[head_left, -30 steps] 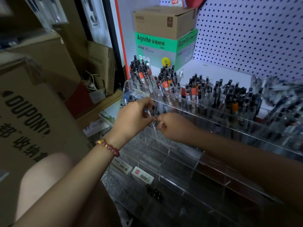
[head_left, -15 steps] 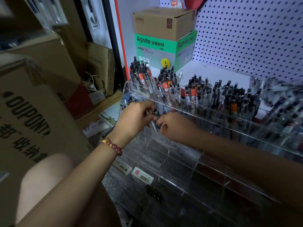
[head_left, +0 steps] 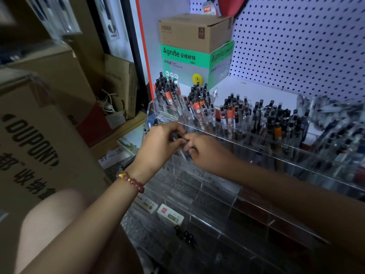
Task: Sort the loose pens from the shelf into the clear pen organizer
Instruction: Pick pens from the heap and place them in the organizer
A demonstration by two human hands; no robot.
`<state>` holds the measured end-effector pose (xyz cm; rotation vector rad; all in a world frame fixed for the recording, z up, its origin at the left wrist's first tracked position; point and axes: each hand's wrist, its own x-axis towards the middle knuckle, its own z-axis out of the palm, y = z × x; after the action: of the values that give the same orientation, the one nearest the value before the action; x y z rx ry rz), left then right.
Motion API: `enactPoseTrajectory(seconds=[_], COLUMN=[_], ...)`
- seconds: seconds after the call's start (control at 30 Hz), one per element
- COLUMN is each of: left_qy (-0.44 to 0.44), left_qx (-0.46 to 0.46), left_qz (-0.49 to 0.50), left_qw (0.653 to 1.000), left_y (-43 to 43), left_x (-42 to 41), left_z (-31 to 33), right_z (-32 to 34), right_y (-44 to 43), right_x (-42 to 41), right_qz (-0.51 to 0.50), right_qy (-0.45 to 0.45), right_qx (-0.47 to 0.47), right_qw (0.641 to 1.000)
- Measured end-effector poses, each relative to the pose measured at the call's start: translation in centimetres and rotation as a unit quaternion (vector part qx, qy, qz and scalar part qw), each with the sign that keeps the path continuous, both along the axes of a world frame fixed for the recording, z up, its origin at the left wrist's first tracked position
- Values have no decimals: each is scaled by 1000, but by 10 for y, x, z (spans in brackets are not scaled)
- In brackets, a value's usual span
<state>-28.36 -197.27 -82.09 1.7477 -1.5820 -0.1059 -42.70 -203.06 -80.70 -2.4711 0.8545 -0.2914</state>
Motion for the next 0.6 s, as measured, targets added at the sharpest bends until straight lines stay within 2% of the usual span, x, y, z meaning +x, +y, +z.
enactPoseTrajectory(seconds=[0.2, 0.33, 0.5, 0.6], left_qy=[31, 18, -55, -119], left_qx=[14, 22, 20, -5], left_qz=[23, 14, 35, 72], left_qw=[999, 999, 998, 990], left_y=[-1, -1, 3, 7], left_x=[1, -1, -1, -4], left_z=[1, 0, 4, 16], right_z=[8, 13, 21, 32], right_y=[-2, 2, 9, 14], right_x=[-8, -13, -16, -19], right_qz=[-42, -40, -23, -13], right_qy=[25, 104, 128, 99], right_qx=[-31, -91, -129, -159], right_qw=[998, 990, 983, 982])
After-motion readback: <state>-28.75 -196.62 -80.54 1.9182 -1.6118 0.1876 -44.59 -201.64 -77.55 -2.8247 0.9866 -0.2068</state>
